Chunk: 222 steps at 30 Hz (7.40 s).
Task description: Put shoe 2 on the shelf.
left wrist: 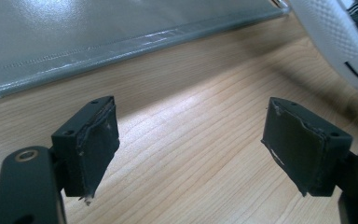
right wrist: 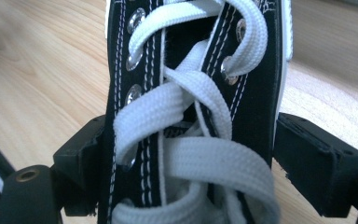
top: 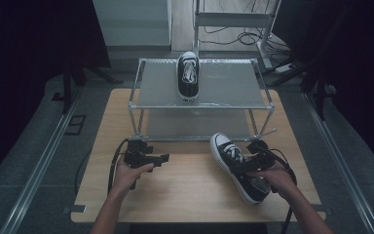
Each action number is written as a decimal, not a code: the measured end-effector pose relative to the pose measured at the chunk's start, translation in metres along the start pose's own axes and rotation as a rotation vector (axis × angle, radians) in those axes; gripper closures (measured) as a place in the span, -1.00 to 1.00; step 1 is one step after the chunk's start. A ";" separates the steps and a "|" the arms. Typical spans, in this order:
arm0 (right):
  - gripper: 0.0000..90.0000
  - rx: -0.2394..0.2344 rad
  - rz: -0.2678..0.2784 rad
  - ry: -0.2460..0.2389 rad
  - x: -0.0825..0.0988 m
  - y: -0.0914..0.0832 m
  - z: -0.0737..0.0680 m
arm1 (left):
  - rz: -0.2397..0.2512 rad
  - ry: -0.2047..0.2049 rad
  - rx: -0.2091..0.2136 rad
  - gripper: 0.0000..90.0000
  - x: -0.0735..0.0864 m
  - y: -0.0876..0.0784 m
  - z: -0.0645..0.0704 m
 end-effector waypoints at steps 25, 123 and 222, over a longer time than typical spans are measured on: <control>-0.65 -0.044 0.094 -0.111 -0.041 -0.037 -0.057 | 0.000 -0.022 0.003 -0.58 0.005 0.000 -0.002; -0.64 0.197 0.245 0.336 -0.258 -0.062 -0.007 | -0.014 -0.072 0.027 -0.57 0.011 0.001 -0.009; -0.70 0.262 0.172 0.563 -0.315 -0.013 0.035 | -0.021 -0.080 0.034 -0.57 0.013 0.004 -0.010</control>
Point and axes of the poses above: each handheld gripper's, and its own axes: y roughly forward along the jaws, x roughly out of its underside, z roughly to its right, the point moved 7 cm from there along y, roughly forward along the jaws, and after that the axes turned 3 degrees about -x, right-handed, at the moved point
